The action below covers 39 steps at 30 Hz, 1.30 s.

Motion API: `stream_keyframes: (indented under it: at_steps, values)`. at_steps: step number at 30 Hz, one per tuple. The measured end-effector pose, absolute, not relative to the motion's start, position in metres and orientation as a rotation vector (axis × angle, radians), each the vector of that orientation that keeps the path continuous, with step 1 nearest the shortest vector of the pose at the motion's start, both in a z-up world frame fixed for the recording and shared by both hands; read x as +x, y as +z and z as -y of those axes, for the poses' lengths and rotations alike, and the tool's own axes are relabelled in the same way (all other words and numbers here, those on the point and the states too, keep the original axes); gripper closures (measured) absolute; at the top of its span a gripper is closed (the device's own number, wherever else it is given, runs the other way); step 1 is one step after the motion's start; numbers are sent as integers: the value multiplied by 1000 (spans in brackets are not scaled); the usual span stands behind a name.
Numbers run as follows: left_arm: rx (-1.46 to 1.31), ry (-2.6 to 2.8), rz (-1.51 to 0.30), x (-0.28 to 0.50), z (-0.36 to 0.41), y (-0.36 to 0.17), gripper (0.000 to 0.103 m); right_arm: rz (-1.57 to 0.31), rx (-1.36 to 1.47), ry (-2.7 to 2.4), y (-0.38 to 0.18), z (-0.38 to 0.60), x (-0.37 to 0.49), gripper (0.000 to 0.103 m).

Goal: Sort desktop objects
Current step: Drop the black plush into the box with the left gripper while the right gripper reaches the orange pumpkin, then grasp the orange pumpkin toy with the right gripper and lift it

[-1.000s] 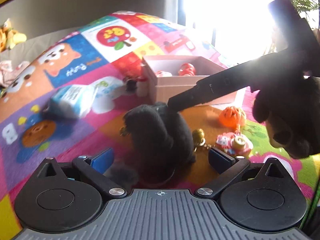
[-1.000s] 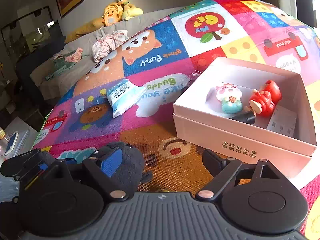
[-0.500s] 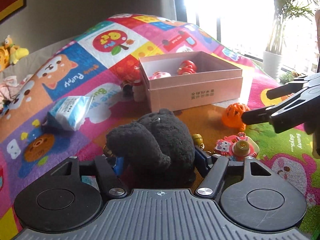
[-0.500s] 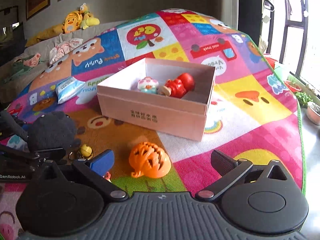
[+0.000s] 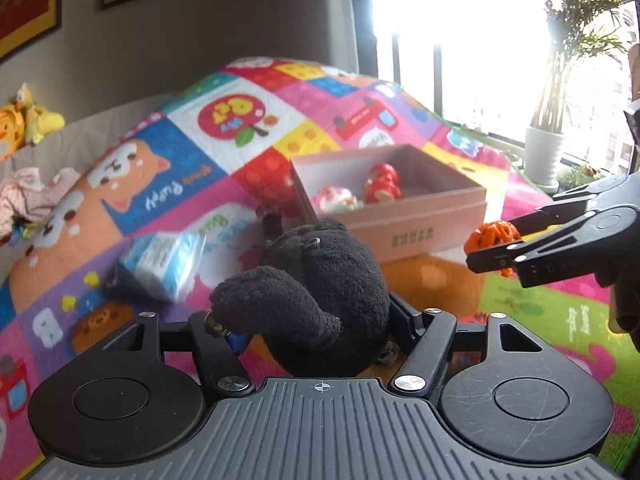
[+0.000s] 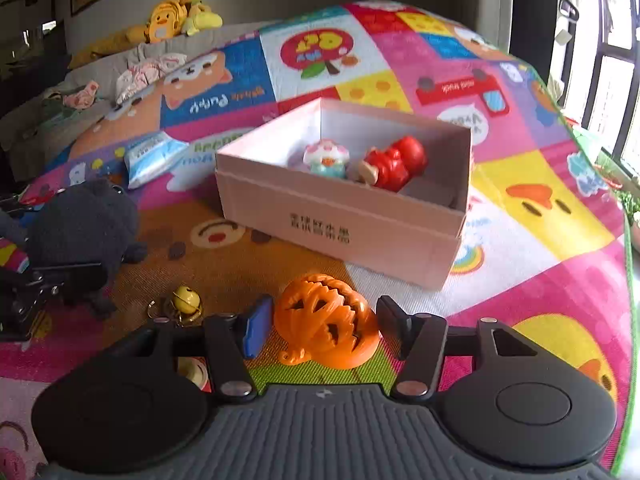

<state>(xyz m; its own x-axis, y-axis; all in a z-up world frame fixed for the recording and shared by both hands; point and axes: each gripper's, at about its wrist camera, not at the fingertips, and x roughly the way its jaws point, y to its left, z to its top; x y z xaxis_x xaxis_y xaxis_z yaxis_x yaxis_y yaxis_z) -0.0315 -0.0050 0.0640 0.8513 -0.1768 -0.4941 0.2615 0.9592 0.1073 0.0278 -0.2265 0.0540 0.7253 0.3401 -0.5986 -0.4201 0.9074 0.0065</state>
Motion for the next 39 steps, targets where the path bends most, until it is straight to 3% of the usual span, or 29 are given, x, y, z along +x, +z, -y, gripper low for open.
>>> stream_keyframes:
  at_steps: [6,9,10,15,28,32,39]
  values:
    - [287,-258,-265,4,44,130,31,-416,-78,406,117,256,0,46]
    - [332,-258,-192,37,68,147,24,-390,-66,382,123,264,1,46]
    - [348,-254,-183,51,75,149,16,-395,-60,376,121,267,3,46]
    - [273,-286,-257,68,73,137,7,-448,-29,351,101,280,10,46]
    - [210,-205,-543,20,13,47,3,-575,-46,399,75,266,23,46]
    - [153,-194,-571,9,-3,40,3,-645,-19,465,64,252,20,32]
    - [96,-266,-604,-8,1,32,2,-715,-45,459,36,214,42,31]
